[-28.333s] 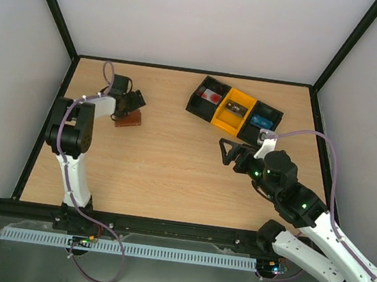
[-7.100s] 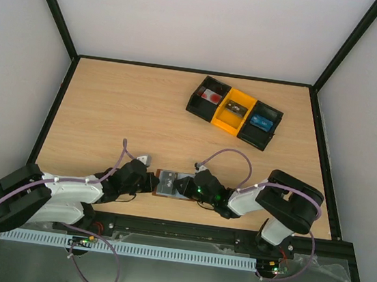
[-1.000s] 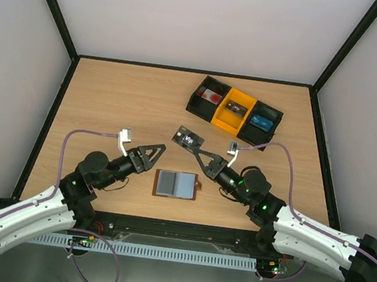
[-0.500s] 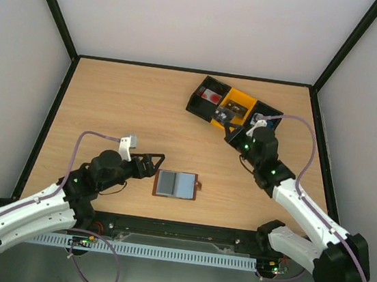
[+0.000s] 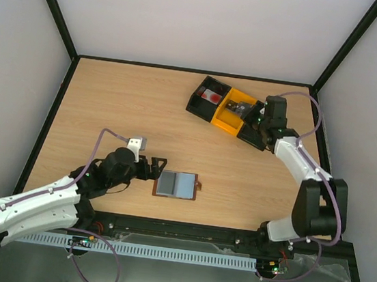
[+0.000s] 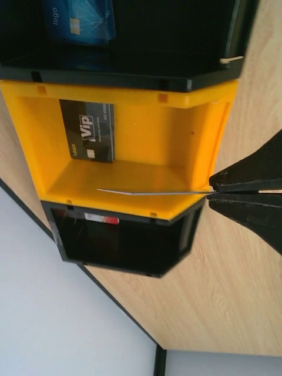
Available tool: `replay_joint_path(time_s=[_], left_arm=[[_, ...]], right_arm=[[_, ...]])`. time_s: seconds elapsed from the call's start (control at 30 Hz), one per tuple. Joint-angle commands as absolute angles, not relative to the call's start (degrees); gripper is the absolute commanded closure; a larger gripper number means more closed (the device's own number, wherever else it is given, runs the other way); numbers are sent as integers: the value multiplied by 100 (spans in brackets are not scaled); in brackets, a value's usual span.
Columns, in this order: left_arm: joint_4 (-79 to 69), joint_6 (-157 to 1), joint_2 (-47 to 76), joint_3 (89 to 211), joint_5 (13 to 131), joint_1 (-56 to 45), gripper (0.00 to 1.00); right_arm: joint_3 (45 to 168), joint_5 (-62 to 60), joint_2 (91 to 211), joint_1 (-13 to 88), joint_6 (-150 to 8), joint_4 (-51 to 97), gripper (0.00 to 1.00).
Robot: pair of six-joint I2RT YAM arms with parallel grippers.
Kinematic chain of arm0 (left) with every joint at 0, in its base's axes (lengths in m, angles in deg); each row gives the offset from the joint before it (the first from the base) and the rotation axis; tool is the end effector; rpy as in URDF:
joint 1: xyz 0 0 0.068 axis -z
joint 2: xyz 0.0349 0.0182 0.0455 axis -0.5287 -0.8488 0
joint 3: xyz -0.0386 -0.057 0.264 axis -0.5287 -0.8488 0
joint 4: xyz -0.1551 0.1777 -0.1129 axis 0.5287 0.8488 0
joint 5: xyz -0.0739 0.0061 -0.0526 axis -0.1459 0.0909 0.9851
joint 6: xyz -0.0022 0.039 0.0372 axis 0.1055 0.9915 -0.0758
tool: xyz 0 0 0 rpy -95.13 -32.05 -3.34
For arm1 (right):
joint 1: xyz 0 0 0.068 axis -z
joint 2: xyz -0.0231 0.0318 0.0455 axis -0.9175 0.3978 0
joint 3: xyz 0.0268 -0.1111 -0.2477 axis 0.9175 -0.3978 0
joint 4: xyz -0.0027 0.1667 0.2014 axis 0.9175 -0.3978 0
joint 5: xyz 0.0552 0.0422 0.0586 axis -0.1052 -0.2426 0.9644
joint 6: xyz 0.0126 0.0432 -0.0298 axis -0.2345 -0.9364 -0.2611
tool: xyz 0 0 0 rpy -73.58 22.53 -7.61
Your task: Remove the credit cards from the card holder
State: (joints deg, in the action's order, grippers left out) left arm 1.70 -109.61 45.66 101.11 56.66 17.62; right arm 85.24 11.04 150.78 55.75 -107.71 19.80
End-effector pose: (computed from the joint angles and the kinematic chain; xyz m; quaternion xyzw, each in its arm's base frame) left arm 0.1195 -0.1333 0.2206 0.0155 0.8424 -0.3505 0.4090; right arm 0.3096 0.0716 0.2649 0.1578 0.8442 0.3582 0.3661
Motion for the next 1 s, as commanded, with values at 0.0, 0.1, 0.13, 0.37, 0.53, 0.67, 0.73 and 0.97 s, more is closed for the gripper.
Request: replay_joint_path(time_s=[0.0,0.1,0.13,0.37,0.53,0.67,0.73,0.97], left_arm=[[247,-10656,4412,10333,5515,1739,0],[410,-10597,4378,10454,5507,1739,0],[431,-10594,4388,10457,5499,1740,0],[397,-10659,4465,10396,5544,1739,0],[405,-10625,4452,10407,5584,1737,0],[467,-10563,4467,10411,5558,1722,0],[481,-10557,4474,10393,5556,1724,0],[273,-10499,4413,10380,5617,1726,0]], right_arm=[[9054,1319,15755,5734,-10577,1798,98],[9496,1473,16374,5773,-10573,1792,98],[9624,1486,16620,5769,-10582,1803,98],[10474,1627,17715,5772,-10843,1849,98],[10882,1357,18152,5772,-10806,1735,98],[11018,1275,18378,5771,-10812,1726,98],[11013,1214,18423,5770,-10825,1763,98],[11021,914,18497,5778,-10715,1727,98]])
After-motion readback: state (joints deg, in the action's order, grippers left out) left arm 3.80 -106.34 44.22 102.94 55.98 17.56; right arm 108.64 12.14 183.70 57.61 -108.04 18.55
